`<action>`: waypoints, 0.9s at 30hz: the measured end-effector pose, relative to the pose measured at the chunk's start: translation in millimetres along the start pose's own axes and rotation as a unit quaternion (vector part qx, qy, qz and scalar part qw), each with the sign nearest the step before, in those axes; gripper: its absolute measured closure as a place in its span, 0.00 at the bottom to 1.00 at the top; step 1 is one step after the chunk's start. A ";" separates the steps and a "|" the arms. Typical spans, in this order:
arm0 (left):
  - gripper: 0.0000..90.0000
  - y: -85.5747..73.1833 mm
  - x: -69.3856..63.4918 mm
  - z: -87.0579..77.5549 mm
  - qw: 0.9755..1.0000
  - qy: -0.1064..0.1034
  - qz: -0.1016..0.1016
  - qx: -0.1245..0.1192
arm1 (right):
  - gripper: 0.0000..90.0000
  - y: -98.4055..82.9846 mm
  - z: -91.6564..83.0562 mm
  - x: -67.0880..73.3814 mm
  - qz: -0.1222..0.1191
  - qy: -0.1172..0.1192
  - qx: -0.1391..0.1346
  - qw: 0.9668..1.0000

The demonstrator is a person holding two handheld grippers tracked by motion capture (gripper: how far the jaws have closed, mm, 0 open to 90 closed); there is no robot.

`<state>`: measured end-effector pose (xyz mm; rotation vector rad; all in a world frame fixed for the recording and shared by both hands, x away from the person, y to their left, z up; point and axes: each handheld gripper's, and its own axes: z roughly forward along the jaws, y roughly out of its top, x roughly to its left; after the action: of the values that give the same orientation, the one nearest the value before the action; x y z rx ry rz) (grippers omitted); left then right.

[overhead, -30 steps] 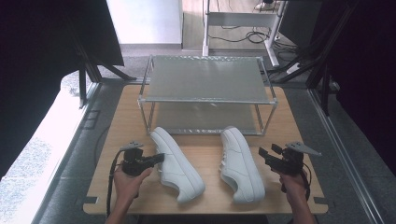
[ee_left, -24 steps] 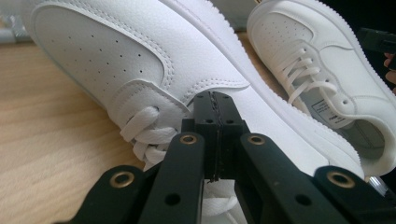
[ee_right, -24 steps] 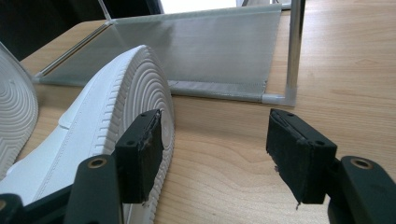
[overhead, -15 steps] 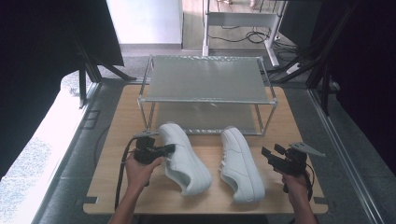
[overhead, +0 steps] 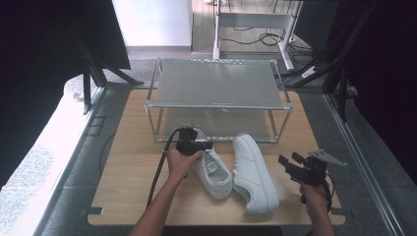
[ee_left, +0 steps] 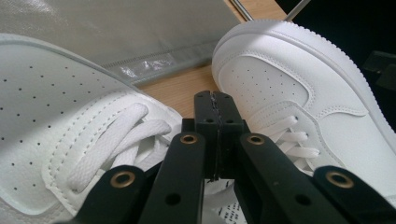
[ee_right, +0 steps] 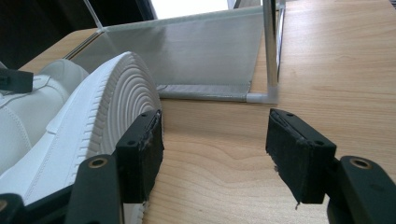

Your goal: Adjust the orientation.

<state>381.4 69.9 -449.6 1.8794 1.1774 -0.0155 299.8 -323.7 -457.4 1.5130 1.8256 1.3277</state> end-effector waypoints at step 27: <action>1.00 -51.8 -54.0 -33.9 0.998 -0.019 0.061 0.009 | 0.41 -5.3 1.7 3.4 0.005 -0.001 0.009 1.000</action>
<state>300.2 62.2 -440.5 1.9550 1.0390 0.0046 297.4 -319.6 -461.9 1.5340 1.8347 1.3176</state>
